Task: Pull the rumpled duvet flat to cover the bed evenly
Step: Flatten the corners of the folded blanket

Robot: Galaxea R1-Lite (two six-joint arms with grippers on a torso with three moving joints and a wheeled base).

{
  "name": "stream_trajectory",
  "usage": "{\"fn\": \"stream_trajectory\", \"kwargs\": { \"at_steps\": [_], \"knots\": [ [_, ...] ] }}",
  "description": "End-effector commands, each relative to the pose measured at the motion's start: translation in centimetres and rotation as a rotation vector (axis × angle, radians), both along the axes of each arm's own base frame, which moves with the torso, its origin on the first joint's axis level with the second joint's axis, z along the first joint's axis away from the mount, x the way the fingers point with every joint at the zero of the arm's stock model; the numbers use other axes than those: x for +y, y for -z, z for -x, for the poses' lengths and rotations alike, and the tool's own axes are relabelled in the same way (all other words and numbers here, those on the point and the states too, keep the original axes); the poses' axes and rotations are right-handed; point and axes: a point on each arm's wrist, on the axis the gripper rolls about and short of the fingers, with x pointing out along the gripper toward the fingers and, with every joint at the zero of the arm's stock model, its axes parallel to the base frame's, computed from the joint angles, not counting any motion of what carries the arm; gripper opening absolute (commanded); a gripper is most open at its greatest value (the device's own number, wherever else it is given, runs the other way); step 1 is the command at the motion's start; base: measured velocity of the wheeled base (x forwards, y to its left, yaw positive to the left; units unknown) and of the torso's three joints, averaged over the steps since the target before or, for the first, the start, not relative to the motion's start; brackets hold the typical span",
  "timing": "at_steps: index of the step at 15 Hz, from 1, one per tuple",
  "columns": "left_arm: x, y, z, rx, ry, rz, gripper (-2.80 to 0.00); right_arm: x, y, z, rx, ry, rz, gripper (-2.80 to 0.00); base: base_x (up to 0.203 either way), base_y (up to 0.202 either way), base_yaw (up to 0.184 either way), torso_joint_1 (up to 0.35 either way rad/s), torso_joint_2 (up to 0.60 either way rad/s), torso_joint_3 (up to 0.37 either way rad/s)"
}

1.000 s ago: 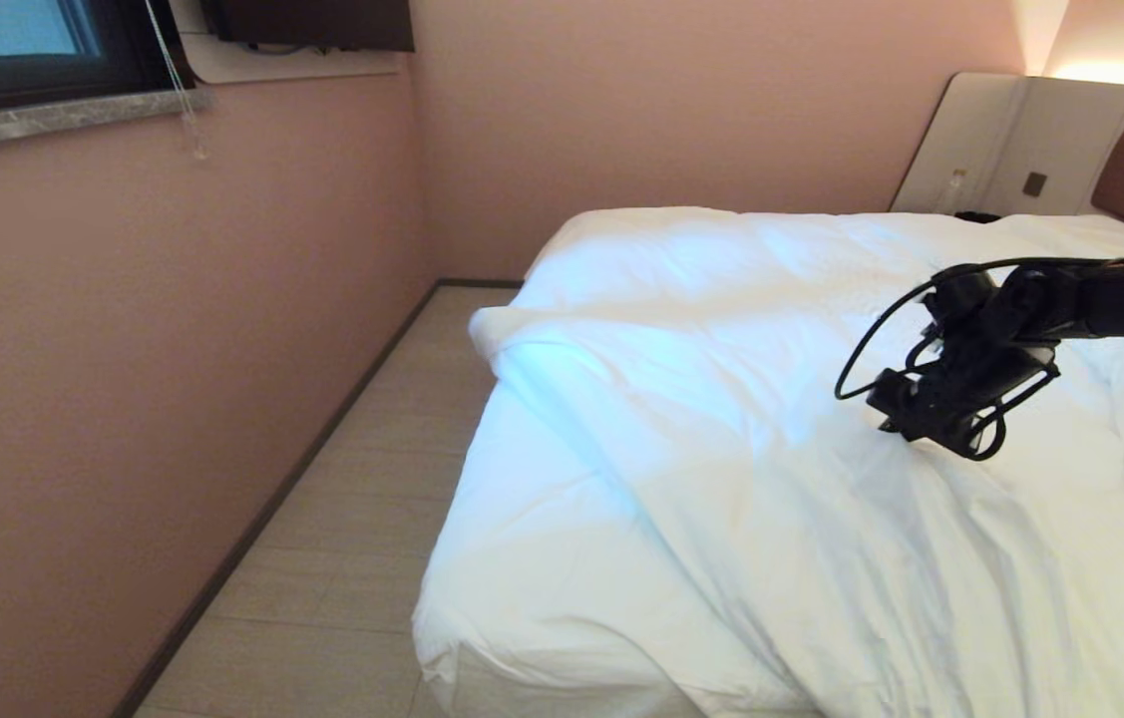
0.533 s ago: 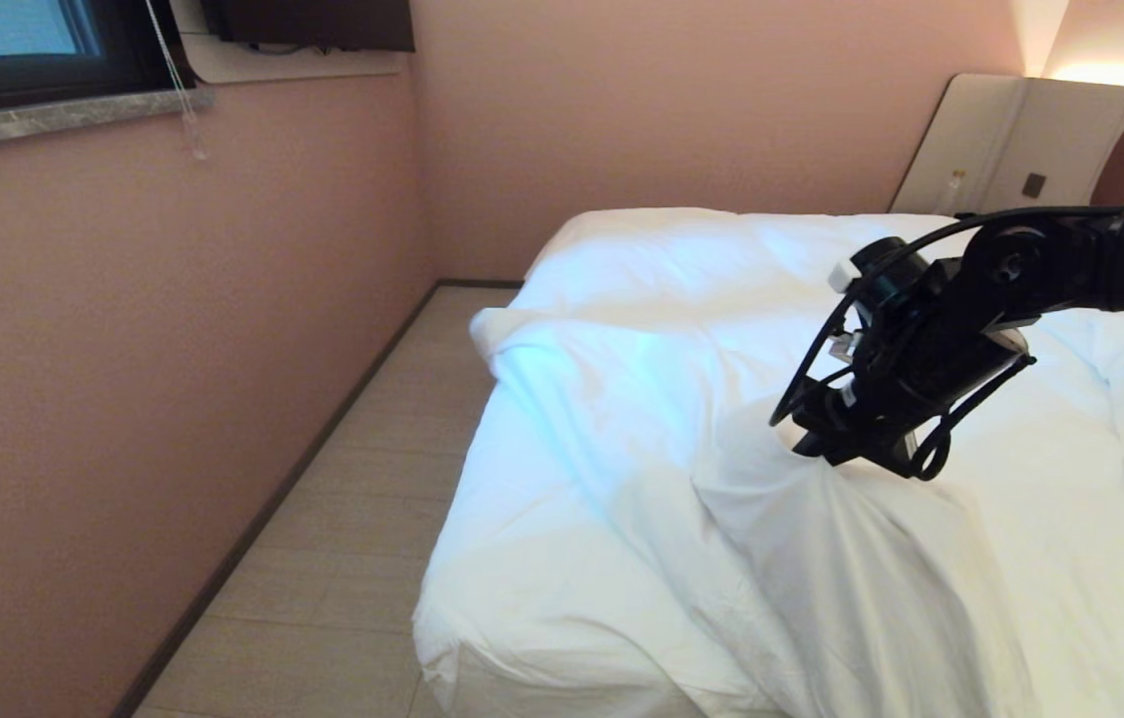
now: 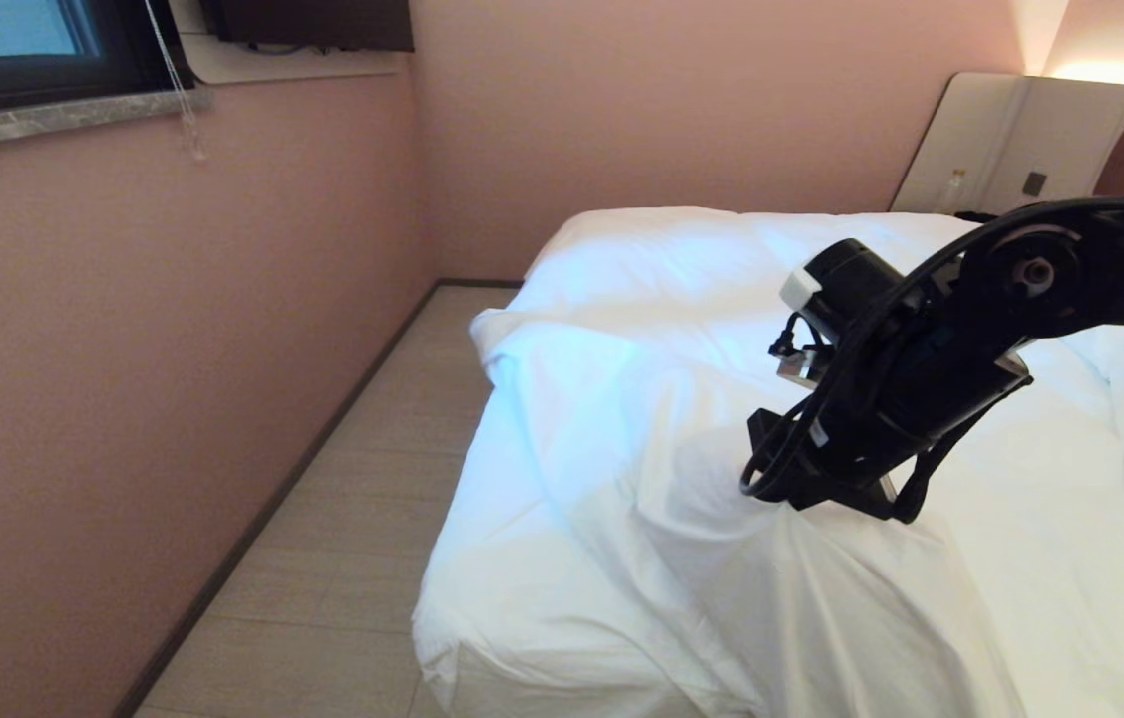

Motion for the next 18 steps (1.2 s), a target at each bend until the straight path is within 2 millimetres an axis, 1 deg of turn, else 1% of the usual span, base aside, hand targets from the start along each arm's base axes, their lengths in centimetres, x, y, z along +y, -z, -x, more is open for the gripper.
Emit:
{"fn": "stream_trajectory", "kwargs": {
  "at_steps": [1, 3, 6, 7, 9, 11, 13, 15, 16, 18],
  "knots": [
    [0.0, 0.0, 0.0, 0.0, -0.001, 0.001, -2.8, 0.9, -0.1, 1.4, 0.006, -0.043, 0.001, -2.8, 0.0, 0.0, 0.0, 0.0, 0.0, 0.0],
    [0.0, 0.0, 0.0, 0.0, 0.0, 0.001, -2.8, 1.5, -0.1, 1.9, 0.007, -0.069, 0.004, -2.8, 0.0, 0.0, 0.0, 0.0, 0.0, 0.0],
    [0.0, 0.0, 0.0, 0.0, 0.001, 0.001, -2.8, 3.0, -0.4, 3.7, 0.002, -0.142, 0.004, -2.8, 0.0, 0.0, 0.0, 0.0, 0.0, 0.0],
    [0.0, 0.0, 0.0, 0.0, -0.001, 0.001, -2.8, 3.3, -0.4, 4.0, 0.002, -0.155, 0.003, -2.8, 0.0, 0.0, 0.0, 0.0, 0.0, 0.0],
    [0.0, 0.0, 0.0, 0.0, -0.001, 0.001, -2.8, 3.9, -0.2, 4.3, 0.007, -0.174, 0.007, -2.8, 0.0, 0.0, 0.0, 0.0, 0.0, 0.0],
    [0.0, 0.0, 0.0, 0.0, -0.001, 0.001, -2.8, 4.6, 0.6, 4.5, 0.028, -0.198, 0.023, -2.8, 0.0, 0.0, 0.0, 0.0, 0.0, 0.0],
    [0.0, 0.0, 0.0, 0.0, -0.001, 0.001, -2.8, 4.9, 1.3, 4.4, 0.028, -0.201, 0.029, -2.8, 0.0, 0.0, 0.0, 0.0, 0.0, 0.0],
    [0.0, 0.0, 0.0, 0.0, -0.001, 0.001, -2.8, 5.0, 1.6, 4.3, 0.02, -0.201, 0.025, -2.8, 0.0, 0.0, 0.0, 0.0, 0.0, 0.0],
    [0.0, 0.0, 0.0, 0.0, -0.001, 0.001, -2.8, 4.9, 1.6, 4.2, 0.015, -0.197, 0.028, 0.0, 0.0, 0.0, 0.0, 0.0, 0.0, 0.0],
    [0.0, 0.0, 0.0, 0.0, -0.001, 0.001, -2.8, 4.8, 1.4, 4.2, -0.018, -0.172, 0.065, 0.0, 0.0, 0.0, 0.0, 0.0, 0.0, 0.0]
  ]
}}
